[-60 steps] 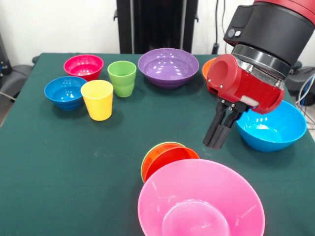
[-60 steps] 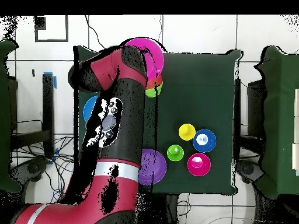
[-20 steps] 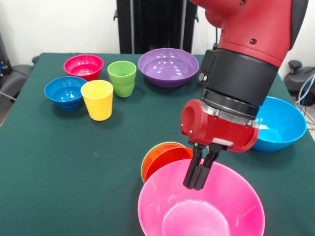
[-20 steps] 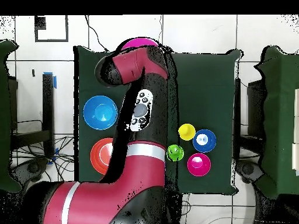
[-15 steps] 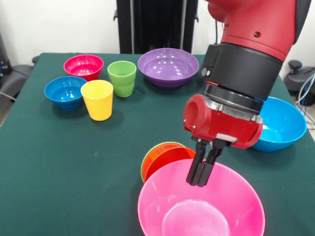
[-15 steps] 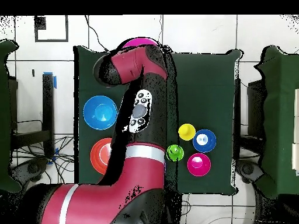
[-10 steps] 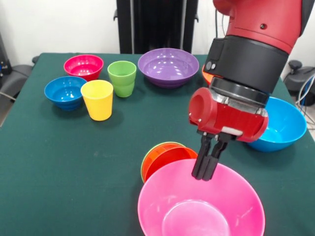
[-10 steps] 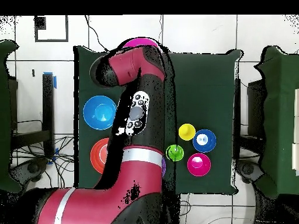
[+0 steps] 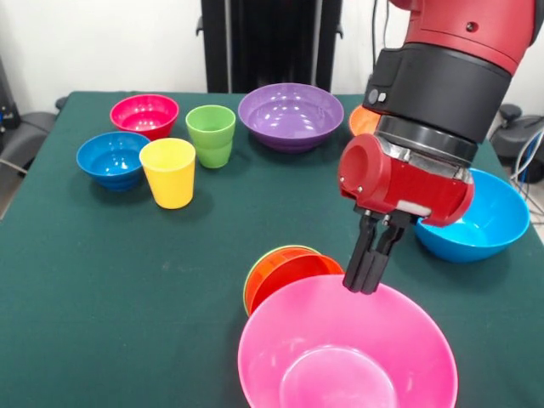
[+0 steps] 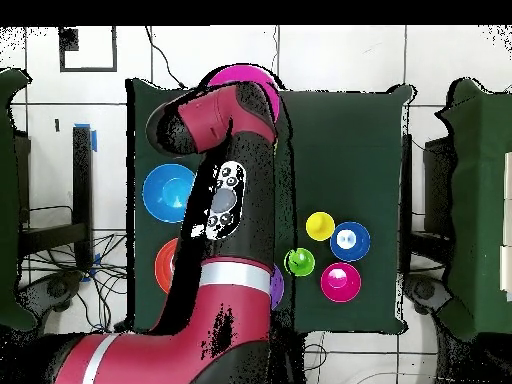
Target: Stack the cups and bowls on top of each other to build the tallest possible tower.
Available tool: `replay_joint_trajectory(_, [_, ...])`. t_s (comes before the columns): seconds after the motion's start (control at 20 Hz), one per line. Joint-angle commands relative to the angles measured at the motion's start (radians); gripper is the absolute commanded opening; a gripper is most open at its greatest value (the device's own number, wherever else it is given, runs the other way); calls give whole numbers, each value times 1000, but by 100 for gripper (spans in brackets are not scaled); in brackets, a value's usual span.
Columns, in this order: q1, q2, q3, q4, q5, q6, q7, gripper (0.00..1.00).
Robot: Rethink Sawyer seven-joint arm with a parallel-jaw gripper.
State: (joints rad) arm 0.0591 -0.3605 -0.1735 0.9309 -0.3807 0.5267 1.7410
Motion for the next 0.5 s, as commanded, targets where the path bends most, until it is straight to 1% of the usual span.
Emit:
replay_joint_trajectory(0.05, [7,0,63,144,-102,57,-179,0])
replay_joint_trajectory(0.25, [-9,-7,70,170,-121,-8,-151,0])
replay_joint_trajectory(0.35, [-26,-2,91,161,-128,-36,-157,0])
replay_joint_trajectory(0.5, [-55,14,127,136,-132,-46,-185,0])
